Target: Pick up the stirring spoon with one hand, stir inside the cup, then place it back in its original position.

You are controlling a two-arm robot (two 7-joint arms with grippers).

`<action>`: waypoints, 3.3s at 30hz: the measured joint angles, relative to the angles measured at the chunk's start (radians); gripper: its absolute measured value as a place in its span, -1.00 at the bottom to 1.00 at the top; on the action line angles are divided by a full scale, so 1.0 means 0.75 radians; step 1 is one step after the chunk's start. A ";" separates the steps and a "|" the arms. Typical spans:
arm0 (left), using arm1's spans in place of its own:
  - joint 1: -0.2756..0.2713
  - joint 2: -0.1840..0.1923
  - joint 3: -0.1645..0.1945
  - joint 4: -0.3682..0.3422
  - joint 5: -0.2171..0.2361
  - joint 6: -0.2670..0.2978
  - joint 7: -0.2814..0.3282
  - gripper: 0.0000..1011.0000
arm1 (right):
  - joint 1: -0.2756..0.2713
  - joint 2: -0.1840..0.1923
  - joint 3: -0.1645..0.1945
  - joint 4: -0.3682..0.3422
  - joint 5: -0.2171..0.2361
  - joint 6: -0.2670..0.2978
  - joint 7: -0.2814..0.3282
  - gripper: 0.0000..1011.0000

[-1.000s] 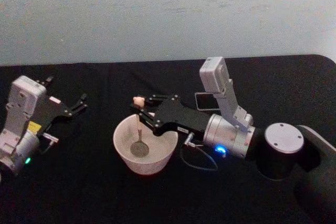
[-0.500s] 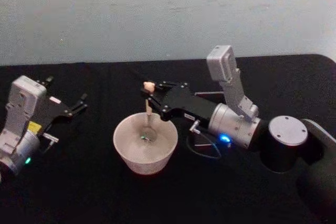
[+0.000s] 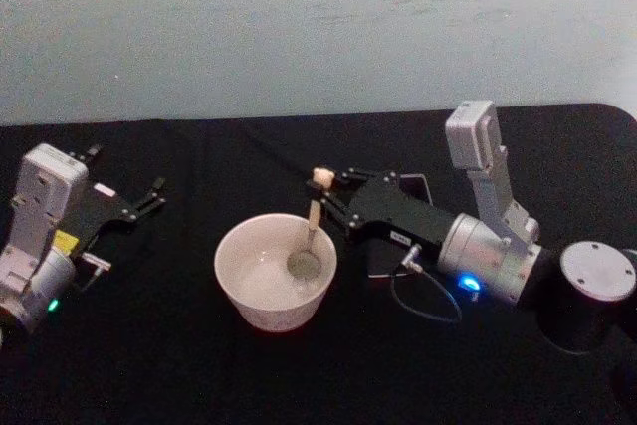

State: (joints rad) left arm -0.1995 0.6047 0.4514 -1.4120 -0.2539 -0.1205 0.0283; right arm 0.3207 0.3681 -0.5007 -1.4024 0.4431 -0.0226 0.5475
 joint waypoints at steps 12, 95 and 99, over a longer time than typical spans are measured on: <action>0.000 0.000 0.000 0.000 0.000 0.000 0.000 0.98 | -0.055 0.029 -0.054 -0.080 0.045 0.025 0.063 -0.56; 0.000 0.000 0.000 0.000 0.000 0.000 0.000 0.98 | 0.095 -0.073 -0.063 0.100 -0.016 0.014 -0.004 -0.56; 0.000 0.000 0.000 0.000 0.000 0.000 0.000 0.98 | 0.063 -0.041 -0.052 0.050 -0.001 0.024 0.008 -0.56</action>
State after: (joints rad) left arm -0.1995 0.6047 0.4514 -1.4120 -0.2539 -0.1206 0.0283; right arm 0.3680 0.3371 -0.5397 -1.3652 0.4422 -0.0043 0.5535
